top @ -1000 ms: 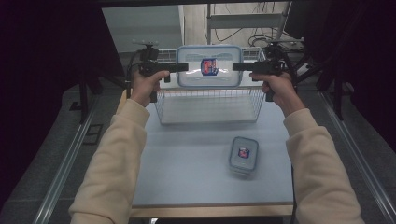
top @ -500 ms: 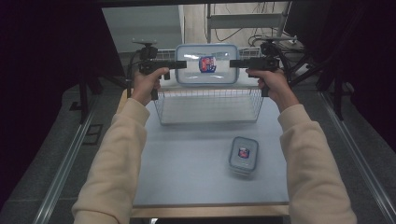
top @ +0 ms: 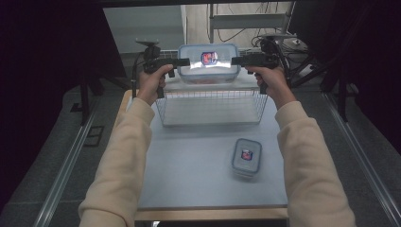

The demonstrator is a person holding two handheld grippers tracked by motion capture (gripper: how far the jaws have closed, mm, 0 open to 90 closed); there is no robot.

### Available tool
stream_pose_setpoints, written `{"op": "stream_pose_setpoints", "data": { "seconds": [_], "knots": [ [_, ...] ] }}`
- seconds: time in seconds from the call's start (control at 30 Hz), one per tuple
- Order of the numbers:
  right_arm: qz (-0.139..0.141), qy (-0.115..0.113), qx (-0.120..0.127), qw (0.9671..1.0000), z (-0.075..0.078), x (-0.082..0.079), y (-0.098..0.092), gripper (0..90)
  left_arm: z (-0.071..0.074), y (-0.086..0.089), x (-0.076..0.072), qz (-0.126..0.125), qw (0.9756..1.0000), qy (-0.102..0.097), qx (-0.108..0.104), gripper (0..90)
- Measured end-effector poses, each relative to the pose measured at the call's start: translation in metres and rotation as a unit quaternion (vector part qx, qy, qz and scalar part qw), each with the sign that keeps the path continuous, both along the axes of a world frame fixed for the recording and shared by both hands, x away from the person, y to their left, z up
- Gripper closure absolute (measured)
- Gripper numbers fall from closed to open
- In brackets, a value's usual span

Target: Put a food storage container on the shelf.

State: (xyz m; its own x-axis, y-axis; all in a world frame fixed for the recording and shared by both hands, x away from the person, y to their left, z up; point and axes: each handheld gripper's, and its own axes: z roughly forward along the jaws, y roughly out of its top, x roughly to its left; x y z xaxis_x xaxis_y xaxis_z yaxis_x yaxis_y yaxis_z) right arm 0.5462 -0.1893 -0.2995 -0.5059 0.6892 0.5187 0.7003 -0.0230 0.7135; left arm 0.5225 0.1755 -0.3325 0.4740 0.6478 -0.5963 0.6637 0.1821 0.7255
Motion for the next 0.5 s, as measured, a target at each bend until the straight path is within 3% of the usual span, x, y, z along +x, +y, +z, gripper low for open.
{"op": "stream_pose_setpoints", "data": {
  "seconds": [0.07,0.17,0.37,0.4,0.5],
  "knots": [
    [-0.010,-0.005,-0.019,0.9998,-0.002,0.000,0.005,42.4,-0.001,0.000,0.001,0.007,1.0000,-0.004,0.004,34.9],
    [-0.021,-0.008,-0.012,0.9997,-0.003,-0.001,0.008,43.3,-0.001,-0.001,0.001,0.017,0.9998,-0.005,0.011,29.1],
    [-0.025,-0.027,-0.012,0.9993,-0.001,-0.009,0.004,40.8,0.004,0.001,-0.007,0.029,0.9984,-0.030,0.039,26.9],
    [-0.022,-0.040,-0.008,0.9989,0.001,-0.014,-0.001,40.1,0.007,0.002,-0.014,0.032,0.9978,-0.040,0.043,27.3],
    [-0.018,-0.046,0.002,0.9988,0.002,-0.020,-0.008,39.5,0.010,0.004,-0.026,0.029,0.9966,-0.053,0.056,28.6]
  ]
}}
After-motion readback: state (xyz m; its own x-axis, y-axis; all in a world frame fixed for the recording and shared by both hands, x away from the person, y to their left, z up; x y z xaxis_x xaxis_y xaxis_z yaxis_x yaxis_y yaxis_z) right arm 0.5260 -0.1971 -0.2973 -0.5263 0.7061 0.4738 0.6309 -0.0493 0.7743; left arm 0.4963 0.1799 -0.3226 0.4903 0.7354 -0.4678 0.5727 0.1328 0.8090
